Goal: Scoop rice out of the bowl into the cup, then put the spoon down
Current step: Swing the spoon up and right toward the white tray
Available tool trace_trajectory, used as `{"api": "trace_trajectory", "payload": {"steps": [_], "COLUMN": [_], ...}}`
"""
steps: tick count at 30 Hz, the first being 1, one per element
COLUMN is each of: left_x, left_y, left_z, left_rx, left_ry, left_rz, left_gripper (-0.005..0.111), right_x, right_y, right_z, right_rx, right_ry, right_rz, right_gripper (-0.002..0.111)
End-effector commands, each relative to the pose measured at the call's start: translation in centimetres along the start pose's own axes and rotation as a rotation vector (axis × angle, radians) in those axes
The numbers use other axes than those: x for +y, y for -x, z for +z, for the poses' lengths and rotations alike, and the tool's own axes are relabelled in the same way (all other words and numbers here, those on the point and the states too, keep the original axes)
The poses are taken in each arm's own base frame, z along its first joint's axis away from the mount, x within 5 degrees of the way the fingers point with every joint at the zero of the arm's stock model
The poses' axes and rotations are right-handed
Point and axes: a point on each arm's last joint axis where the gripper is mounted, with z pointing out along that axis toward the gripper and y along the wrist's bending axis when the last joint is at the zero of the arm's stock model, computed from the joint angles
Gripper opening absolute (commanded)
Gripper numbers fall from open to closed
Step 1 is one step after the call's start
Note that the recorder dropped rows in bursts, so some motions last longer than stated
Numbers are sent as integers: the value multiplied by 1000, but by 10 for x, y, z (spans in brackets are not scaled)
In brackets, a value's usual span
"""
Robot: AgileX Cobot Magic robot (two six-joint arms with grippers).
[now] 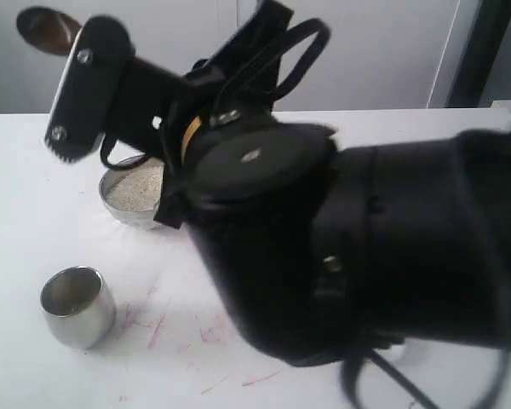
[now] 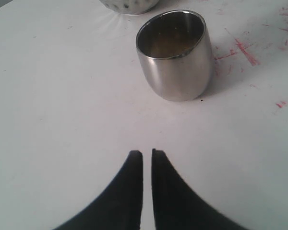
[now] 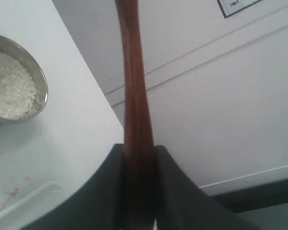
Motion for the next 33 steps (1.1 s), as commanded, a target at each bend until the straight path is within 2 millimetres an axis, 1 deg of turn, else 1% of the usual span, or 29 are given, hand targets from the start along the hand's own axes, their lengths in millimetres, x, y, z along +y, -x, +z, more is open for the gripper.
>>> {"api": "trace_trajectory", "payload": {"steps": [1,6,9,12,16,20,23,29,33], "left_x": [-1,-1,-1,-1,-1,-1,-1,-1,-1], "left_y": [-6,-6,-6,-6,-6,-6,-6,-6,-6], "left_z": [1,1,1,1,1,1,1,1,1], "left_rx": [38,38,38,38,38,38,38,38,38], "left_ry": [-11,-11,-11,-11,-11,-11,-11,-11,-11], "left_rz": [-5,-5,-5,-5,-5,-5,-5,-5,-5], "left_gripper": [14,14,14,14,14,14,14,14,14], "right_x": [-35,-68,-84,-95,-103,-102,-99,-98,-93], "right_y": [-5,-15,-23,-32,-40,-42,-44,-55,-63], "right_z": [-27,-54,-68,-77,-83,-84,-82,-68,-55], "right_rx": [8,27,53,87,137,172,207,311,400], "right_ry": [38,84,94,90,59,70,110,128,148], "right_rz": [269,553,682,742,769,807,848,919,866], "right_gripper": [0,0,0,0,0,0,0,0,0]}}
